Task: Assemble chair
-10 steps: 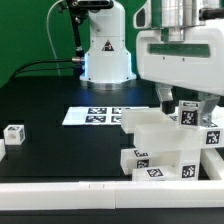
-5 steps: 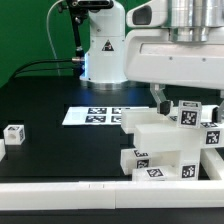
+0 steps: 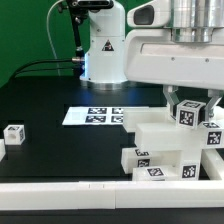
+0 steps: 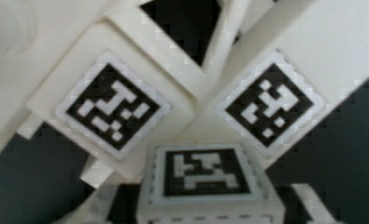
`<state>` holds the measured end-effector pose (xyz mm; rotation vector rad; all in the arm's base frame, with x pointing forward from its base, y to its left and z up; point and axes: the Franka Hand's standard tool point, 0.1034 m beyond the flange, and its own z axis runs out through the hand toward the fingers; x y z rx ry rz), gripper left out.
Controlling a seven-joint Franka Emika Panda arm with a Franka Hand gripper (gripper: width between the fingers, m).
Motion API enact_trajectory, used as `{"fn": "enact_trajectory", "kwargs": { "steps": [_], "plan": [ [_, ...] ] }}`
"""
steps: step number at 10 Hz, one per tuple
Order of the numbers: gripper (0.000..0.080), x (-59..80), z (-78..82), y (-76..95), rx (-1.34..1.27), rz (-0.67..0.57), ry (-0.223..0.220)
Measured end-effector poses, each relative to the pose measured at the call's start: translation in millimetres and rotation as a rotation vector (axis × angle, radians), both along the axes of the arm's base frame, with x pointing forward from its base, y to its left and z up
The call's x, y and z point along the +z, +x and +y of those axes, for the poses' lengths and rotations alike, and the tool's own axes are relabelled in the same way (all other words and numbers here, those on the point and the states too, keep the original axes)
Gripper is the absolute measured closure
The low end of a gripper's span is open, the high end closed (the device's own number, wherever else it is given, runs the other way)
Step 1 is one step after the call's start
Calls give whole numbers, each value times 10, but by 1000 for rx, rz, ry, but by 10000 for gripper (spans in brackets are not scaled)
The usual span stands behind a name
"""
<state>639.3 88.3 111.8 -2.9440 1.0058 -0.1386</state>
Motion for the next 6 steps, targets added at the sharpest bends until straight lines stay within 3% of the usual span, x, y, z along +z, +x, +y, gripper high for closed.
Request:
{"fn": "enact_trajectory", "kwargs": {
  "steps": [2,4,6],
  "plan": [
    [528,-7,-50,39,-72,-2,5],
    [528,5,-122,203,-200,-29,28],
    [528,15,-143,247,-333,-45,58]
  ]
}}
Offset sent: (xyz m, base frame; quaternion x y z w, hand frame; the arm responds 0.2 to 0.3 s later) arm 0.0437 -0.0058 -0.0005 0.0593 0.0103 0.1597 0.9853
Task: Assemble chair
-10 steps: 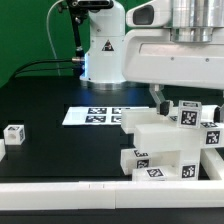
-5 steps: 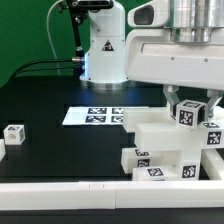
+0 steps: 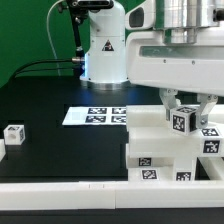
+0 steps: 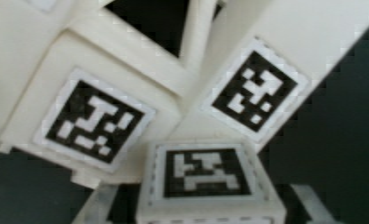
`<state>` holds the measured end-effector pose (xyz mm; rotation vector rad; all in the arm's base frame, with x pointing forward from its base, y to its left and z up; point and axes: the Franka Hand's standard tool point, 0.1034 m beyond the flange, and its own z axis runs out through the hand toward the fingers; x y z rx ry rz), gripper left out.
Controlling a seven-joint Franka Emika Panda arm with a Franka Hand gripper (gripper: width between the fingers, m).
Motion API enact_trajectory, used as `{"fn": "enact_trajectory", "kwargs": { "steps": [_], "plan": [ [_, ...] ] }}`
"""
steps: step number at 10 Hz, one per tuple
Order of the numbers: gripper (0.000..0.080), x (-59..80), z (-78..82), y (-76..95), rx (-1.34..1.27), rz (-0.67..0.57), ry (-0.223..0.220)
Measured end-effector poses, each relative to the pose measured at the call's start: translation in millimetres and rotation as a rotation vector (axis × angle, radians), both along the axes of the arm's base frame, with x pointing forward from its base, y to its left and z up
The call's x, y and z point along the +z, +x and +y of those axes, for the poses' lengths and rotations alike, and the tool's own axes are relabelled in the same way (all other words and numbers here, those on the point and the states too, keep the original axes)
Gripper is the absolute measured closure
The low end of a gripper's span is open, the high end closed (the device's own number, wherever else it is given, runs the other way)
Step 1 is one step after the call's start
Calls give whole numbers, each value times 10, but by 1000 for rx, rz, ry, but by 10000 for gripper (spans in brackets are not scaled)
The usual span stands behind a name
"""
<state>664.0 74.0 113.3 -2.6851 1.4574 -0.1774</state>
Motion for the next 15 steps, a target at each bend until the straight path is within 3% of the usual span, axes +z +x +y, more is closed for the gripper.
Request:
{"fn": "enact_trajectory", "kwargs": {
  "steps": [3,7,11,12,13,14,15],
  "plan": [
    [527,-8,3,-32,-321,14,59],
    [529,-43,21,-65,-761,25,177],
    [528,-65,56,-85,-899,39,198],
    [304,-70,56,-86,-898,39,198],
    [304,-67,52,-86,-842,38,190],
    [184,-38,29,-75,-693,40,172],
    [160,-19,28,-56,-524,27,150]
  ]
}}
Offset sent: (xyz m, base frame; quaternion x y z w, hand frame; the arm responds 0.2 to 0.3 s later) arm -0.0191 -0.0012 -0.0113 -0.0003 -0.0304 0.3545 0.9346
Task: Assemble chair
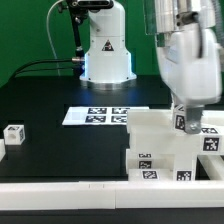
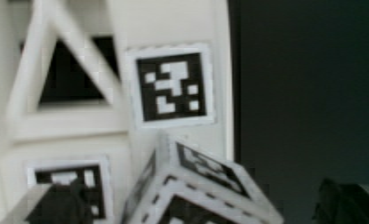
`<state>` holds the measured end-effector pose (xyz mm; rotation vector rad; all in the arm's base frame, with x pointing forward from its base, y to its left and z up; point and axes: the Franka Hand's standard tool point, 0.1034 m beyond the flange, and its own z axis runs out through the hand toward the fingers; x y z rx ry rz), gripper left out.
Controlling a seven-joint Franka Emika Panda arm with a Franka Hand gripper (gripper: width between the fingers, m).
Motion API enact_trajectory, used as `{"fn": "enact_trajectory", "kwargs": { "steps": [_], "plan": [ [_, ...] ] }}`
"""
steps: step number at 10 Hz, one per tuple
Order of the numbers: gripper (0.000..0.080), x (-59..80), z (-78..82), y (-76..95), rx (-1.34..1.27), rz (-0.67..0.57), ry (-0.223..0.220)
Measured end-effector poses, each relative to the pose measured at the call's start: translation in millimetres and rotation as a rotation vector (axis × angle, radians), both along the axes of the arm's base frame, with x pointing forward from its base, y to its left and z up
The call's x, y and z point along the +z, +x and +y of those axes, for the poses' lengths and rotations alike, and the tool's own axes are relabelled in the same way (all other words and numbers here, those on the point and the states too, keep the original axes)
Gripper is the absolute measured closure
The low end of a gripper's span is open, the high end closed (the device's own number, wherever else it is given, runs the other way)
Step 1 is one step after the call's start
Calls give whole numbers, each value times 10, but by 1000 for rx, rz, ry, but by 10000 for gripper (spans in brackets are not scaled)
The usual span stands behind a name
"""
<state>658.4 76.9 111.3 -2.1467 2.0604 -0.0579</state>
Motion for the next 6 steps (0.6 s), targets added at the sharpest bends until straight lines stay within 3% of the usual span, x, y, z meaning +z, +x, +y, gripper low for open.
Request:
{"fn": "enact_trajectory", "kwargs": {
  "steps": [5,6],
  "plan": [
    [151,-10,-1,-14,386,-22,-56],
    [151,-16,-1,-49,576,4,-108]
  ]
}}
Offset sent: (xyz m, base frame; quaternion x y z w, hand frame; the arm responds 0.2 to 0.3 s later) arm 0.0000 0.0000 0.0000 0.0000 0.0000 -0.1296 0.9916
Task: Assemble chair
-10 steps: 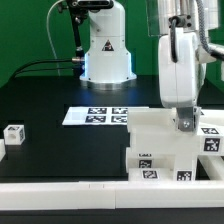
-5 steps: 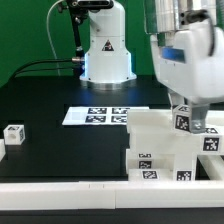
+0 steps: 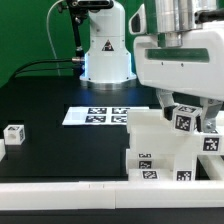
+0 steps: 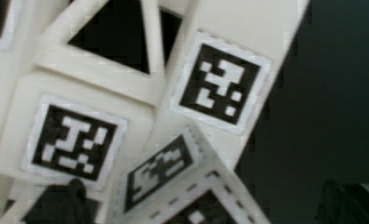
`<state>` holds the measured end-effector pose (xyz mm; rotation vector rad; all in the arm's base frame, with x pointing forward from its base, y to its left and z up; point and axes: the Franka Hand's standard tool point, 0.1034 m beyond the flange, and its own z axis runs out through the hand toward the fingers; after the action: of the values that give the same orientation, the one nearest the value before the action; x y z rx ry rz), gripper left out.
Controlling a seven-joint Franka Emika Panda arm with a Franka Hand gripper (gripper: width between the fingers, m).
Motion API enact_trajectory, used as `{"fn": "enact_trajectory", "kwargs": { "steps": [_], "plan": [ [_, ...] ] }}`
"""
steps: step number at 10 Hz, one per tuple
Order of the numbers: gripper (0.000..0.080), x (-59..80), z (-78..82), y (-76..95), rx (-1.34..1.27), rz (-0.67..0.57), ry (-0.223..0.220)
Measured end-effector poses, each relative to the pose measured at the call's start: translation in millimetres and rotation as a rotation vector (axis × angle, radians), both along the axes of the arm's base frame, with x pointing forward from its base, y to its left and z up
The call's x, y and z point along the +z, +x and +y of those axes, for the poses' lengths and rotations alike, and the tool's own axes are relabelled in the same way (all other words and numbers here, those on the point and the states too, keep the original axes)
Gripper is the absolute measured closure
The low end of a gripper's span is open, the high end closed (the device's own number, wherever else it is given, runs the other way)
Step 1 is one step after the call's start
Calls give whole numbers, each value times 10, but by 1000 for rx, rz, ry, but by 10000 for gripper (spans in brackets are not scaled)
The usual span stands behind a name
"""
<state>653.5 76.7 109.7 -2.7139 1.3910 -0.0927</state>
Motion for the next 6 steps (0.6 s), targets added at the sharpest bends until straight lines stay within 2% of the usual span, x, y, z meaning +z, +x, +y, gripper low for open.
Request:
{"fn": "enact_trajectory", "kwargs": {
  "steps": [1,3,4,5,6],
  "plan": [
    [151,-1,-17,9,120,-6,-30],
    [418,1,-30,16,100,-8,-29],
    [418,0,-31,16,95,-8,-29],
    [534,-3,-30,15,43,-4,-24],
    [534,-6,-37,15,-76,8,-13]
  ]
}}
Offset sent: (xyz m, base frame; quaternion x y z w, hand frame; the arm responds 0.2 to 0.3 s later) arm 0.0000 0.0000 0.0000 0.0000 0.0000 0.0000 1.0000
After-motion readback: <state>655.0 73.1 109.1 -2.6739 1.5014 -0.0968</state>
